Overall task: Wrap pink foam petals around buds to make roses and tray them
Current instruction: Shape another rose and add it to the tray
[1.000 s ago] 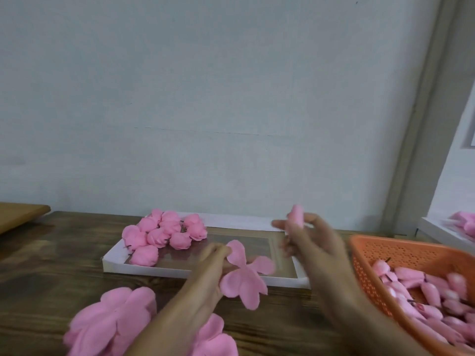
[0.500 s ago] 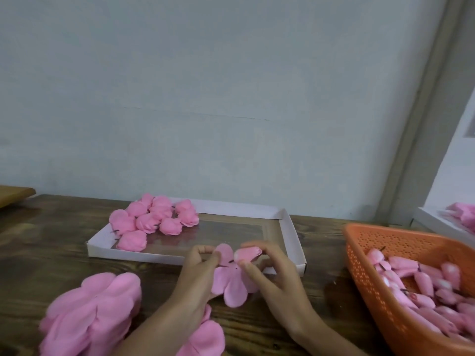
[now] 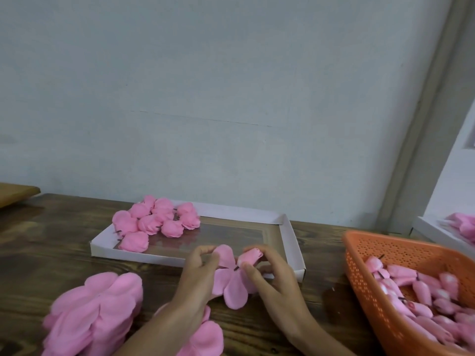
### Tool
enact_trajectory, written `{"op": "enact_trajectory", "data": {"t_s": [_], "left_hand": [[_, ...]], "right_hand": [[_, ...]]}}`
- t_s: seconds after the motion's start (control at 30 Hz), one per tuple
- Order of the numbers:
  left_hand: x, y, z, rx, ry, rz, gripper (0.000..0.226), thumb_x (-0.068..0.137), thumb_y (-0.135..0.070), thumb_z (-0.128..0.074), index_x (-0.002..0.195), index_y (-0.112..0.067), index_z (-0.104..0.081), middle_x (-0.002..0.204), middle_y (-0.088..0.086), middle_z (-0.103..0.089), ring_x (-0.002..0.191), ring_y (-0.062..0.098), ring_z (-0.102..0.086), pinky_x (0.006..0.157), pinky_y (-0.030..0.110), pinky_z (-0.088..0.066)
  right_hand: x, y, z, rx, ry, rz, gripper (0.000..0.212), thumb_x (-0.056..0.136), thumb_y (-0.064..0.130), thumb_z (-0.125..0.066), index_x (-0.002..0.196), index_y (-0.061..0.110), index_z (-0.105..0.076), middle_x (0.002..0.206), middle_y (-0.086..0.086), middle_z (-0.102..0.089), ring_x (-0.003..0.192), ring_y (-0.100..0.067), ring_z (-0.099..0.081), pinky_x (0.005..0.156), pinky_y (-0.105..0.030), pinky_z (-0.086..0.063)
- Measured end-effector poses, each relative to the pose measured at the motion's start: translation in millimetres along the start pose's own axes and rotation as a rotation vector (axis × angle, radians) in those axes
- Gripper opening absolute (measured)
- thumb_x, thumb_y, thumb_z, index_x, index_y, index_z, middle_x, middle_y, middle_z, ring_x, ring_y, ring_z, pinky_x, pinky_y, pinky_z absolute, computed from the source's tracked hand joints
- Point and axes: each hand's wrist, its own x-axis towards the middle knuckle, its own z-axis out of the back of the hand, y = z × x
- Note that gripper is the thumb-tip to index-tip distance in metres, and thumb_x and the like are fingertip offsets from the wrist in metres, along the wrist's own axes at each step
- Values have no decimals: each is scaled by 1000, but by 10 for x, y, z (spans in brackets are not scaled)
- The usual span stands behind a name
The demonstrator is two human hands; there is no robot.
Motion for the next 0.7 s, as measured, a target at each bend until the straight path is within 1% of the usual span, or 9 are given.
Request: {"op": "enact_trajectory", "data": {"t_s": [0.1,0.17,0.23,0.33,0.43,0.5,0.57,0.63,0.7], "left_hand": [[-10,0,12,-6,18,-8,11,107,-19,-55,104,-29,-60,114,3,-64,110,28,-64,100,54,-55],[-29,-1,11,-13,40,-16,9,106,-21,-57,106,-29,-62,114,4,-67,107,26,-67,94,50,-58],[-46,16,11,5,64,-40,9,104,-24,-61,111,-29,-64,115,4,-69,106,24,-69,89,43,-59],[-29,58,11,41,69,-99,20,101,-26,-67,121,-24,-66,120,5,-69,112,25,-68,100,50,-56],[-3,79,2,45,73,-138,33,99,-24,-70,130,-14,-66,116,8,-73,110,26,-69,101,49,-55],[-12,95,-20,39,86,-186,29,98,-19,-72,124,-7,-69,100,14,-79,101,31,-74,94,50,-56],[-32,114,-34,25,77,-274,17,95,-14,-74,109,-5,-75,86,15,-79,93,36,-76,85,51,-57],[-39,123,-39,-2,66,-370,6,90,-14,-79,91,-8,-80,79,11,-79,83,30,-77,70,42,-58],[-47,117,-43,-26,91,-431,11,85,-22,-82,82,-11,-83,76,10,-79,77,23,-76,65,30,-57]], "right_hand": [[3,-21,-4,-23,10,6,18,103,21,-66,111,37,-67,110,10,-70,99,-17,-66,82,-39,-57],[8,-35,-6,-54,8,23,11,103,23,-66,110,32,-68,105,7,-69,94,-17,-64,80,-39,-56],[15,-44,-5,-72,-5,43,10,102,23,-68,108,31,-70,100,6,-67,91,-17,-63,77,-33,-54],[12,-45,-4,-82,-17,57,16,99,23,-71,111,34,-72,102,9,-67,98,-17,-64,75,-18,-51],[-3,-51,-15,-149,-58,101,24,97,30,-73,116,43,-67,105,17,-66,101,-14,-64,75,-14,-50],[-11,-54,-21,-149,-90,92,26,93,39,-75,113,47,-60,104,18,-66,96,-13,-65,71,-16,-51],[-14,-70,-28,-157,-108,91,26,90,44,-78,104,43,-56,98,14,-66,90,-15,-65,68,-21,-53],[-16,-91,-32,-231,-122,144,25,88,47,-77,97,41,-56,94,14,-63,88,-15,-63,68,-27,-53],[-17,-93,-33,-256,-124,186,24,88,49,-76,96,38,-56,92,15,-62,87,-15,-62,67,-27,-52]]}}
